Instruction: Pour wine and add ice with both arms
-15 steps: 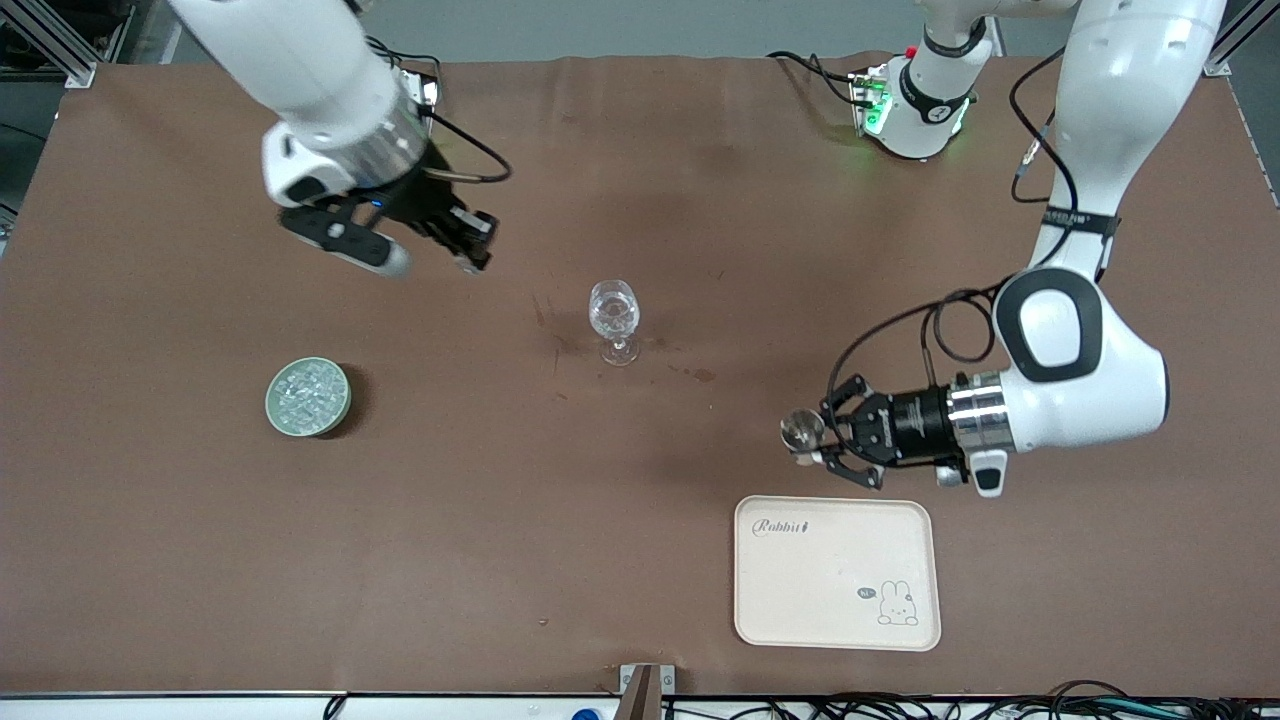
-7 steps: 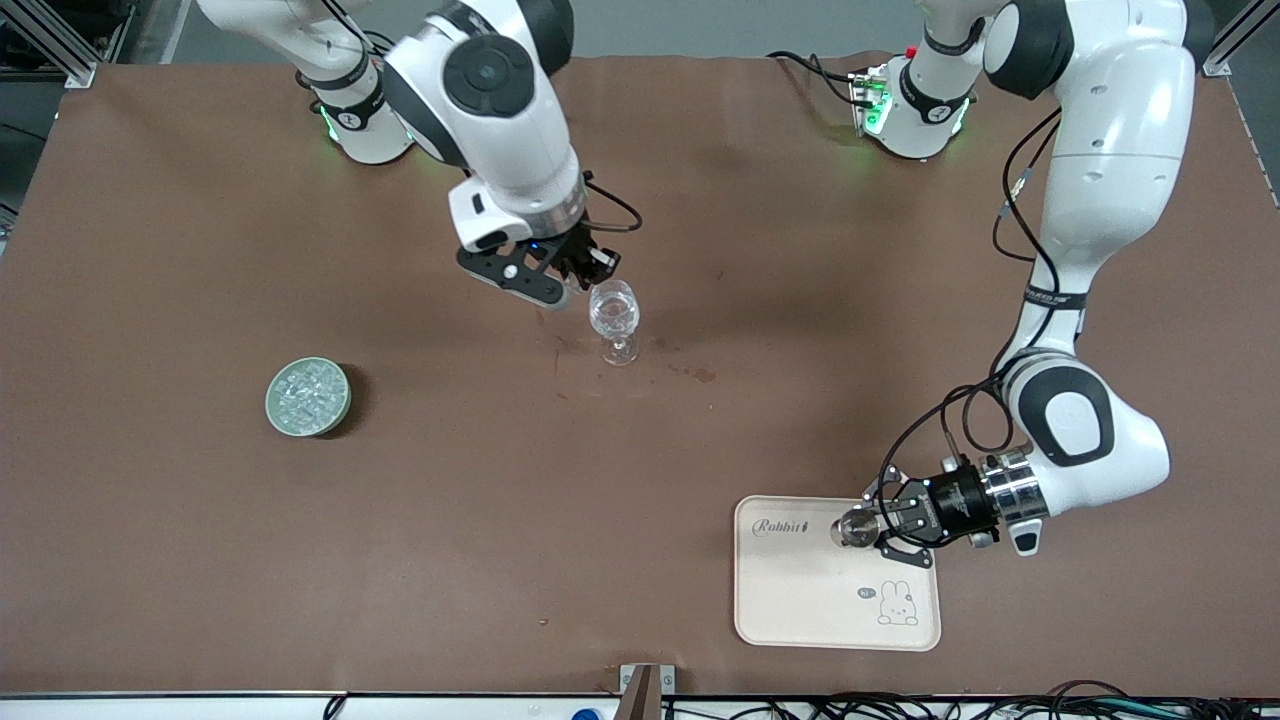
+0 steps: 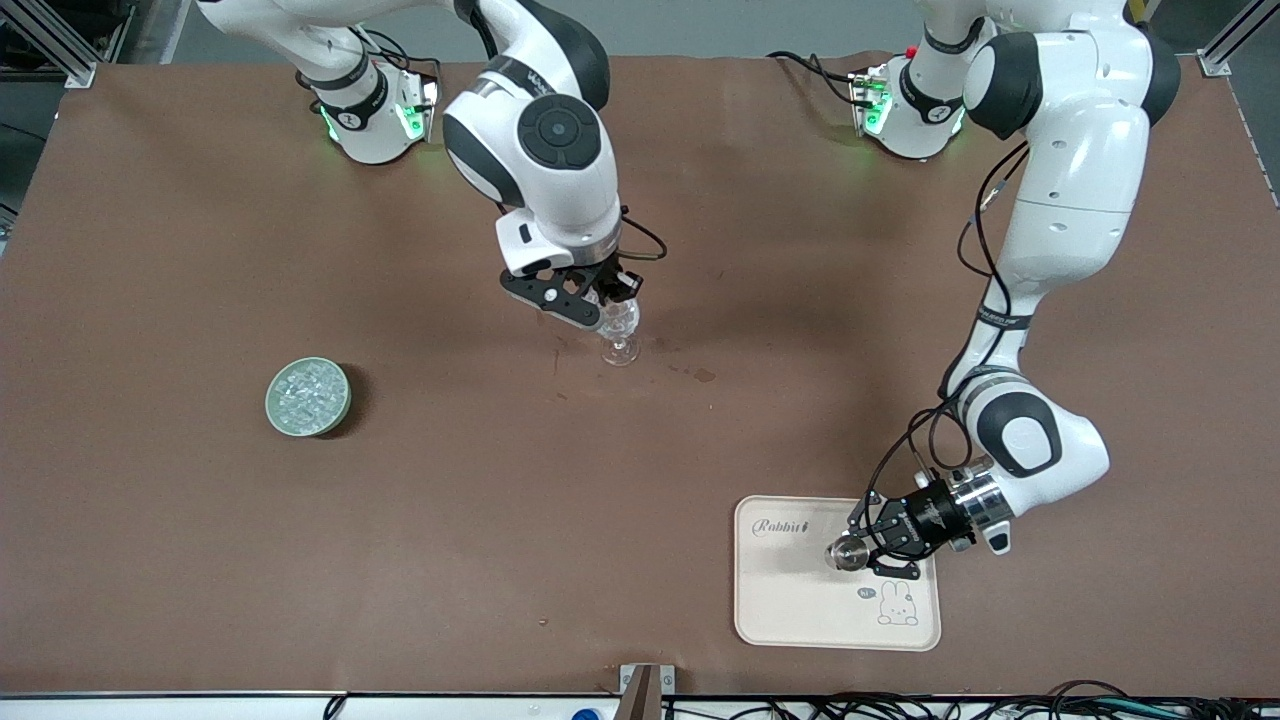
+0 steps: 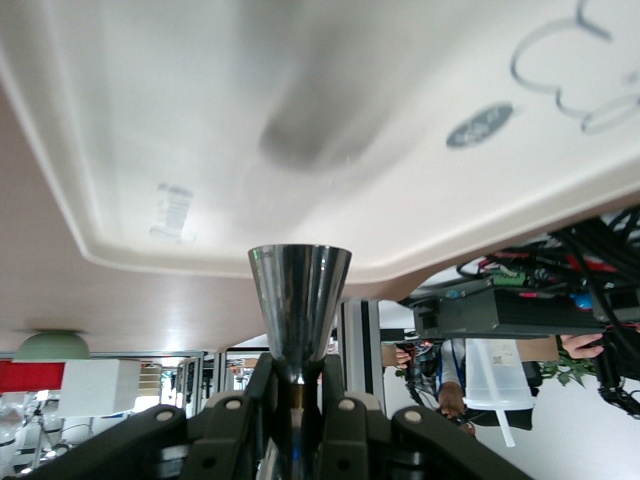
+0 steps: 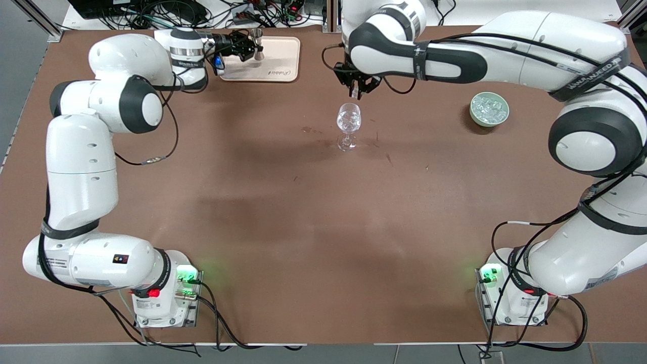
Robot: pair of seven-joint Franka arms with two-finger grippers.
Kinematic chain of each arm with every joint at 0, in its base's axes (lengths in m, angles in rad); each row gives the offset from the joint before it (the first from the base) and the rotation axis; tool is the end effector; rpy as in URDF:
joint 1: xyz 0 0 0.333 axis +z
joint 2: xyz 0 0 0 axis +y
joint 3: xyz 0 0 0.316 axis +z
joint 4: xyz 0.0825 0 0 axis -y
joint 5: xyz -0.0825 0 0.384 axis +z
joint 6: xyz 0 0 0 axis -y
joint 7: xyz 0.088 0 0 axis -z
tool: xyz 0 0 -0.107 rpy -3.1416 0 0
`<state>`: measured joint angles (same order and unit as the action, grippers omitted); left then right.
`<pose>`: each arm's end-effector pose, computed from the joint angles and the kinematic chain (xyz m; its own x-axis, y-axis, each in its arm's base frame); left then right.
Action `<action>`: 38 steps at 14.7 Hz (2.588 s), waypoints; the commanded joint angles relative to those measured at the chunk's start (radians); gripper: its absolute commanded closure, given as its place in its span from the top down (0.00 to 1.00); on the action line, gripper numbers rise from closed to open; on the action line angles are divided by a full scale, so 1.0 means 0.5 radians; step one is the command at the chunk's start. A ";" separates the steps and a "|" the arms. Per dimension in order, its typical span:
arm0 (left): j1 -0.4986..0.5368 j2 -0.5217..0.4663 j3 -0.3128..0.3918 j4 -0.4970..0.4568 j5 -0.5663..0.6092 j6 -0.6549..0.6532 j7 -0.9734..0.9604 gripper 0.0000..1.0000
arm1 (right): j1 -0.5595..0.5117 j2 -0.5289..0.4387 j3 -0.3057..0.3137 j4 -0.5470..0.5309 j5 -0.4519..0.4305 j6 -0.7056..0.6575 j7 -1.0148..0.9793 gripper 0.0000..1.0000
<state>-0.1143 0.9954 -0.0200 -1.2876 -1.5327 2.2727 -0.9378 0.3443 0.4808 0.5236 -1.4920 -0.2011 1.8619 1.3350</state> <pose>0.7477 -0.1221 0.1580 -0.1240 0.4161 -0.9008 0.9208 0.3867 0.0518 0.4896 0.4691 0.4184 0.8993 -0.4341 -0.0530 -0.4329 -0.9008 0.0335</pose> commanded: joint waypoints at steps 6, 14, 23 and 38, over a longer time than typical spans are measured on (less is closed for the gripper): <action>-0.001 0.068 0.006 0.035 -0.309 0.035 0.182 0.65 | 0.017 0.029 0.008 -0.102 -0.073 0.120 0.079 0.05; 0.026 -0.128 0.025 -0.207 -0.334 0.017 0.262 1.00 | 0.023 0.057 0.008 -0.099 -0.070 0.145 0.079 0.12; 0.026 -0.395 0.129 -0.278 0.588 -0.154 0.262 1.00 | 0.014 0.057 0.008 -0.087 -0.067 0.136 0.073 0.49; 0.014 -1.012 0.157 -0.005 2.181 -0.439 0.280 1.00 | -0.471 -0.553 -0.129 0.137 -0.098 -0.480 -0.671 1.00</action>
<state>-0.1177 0.5698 0.0578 -1.2594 -0.4784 2.1233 -0.8115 0.1491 0.2800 0.4970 -1.3839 -0.2320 1.6519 1.1061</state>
